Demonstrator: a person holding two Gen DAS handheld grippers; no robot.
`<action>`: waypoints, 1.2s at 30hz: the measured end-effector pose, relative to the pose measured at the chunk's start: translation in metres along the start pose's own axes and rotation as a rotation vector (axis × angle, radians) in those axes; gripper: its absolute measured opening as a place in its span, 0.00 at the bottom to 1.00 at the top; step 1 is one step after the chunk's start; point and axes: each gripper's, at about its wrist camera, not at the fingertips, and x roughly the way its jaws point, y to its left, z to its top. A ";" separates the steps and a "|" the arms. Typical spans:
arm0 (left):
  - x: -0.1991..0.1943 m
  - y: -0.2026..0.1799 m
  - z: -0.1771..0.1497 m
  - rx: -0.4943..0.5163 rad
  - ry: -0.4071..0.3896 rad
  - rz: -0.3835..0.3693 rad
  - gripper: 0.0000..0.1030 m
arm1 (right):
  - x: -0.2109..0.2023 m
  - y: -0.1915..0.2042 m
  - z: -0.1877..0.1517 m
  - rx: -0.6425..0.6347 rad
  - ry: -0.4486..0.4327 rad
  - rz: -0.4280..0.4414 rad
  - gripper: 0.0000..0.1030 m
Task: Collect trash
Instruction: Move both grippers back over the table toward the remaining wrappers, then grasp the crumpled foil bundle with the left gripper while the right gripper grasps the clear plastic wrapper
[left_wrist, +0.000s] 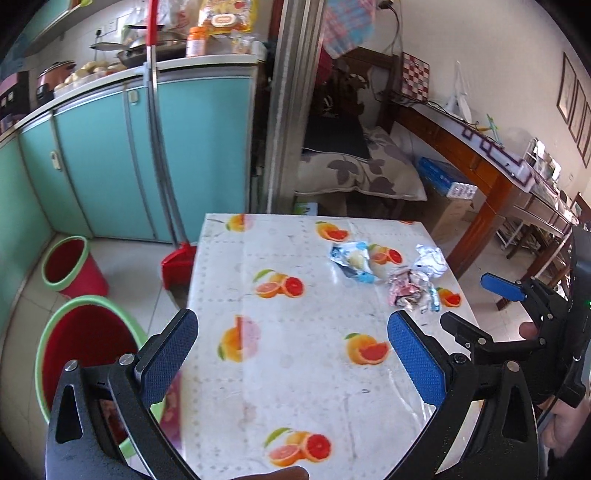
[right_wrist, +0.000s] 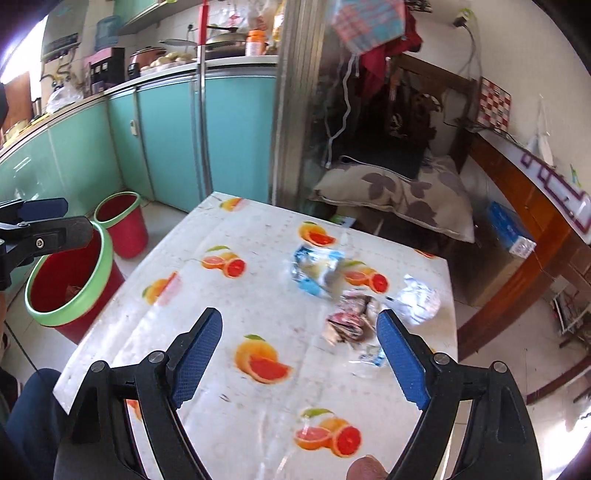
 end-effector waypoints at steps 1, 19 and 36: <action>0.008 -0.011 0.001 0.008 0.012 -0.011 1.00 | -0.002 -0.016 -0.006 0.013 0.003 -0.012 0.83; 0.120 -0.112 -0.013 0.022 0.181 -0.048 1.00 | -0.013 -0.144 -0.069 0.143 0.030 -0.098 0.83; 0.168 -0.172 0.021 0.192 0.208 0.048 1.00 | -0.006 -0.152 -0.084 0.201 0.001 -0.066 0.83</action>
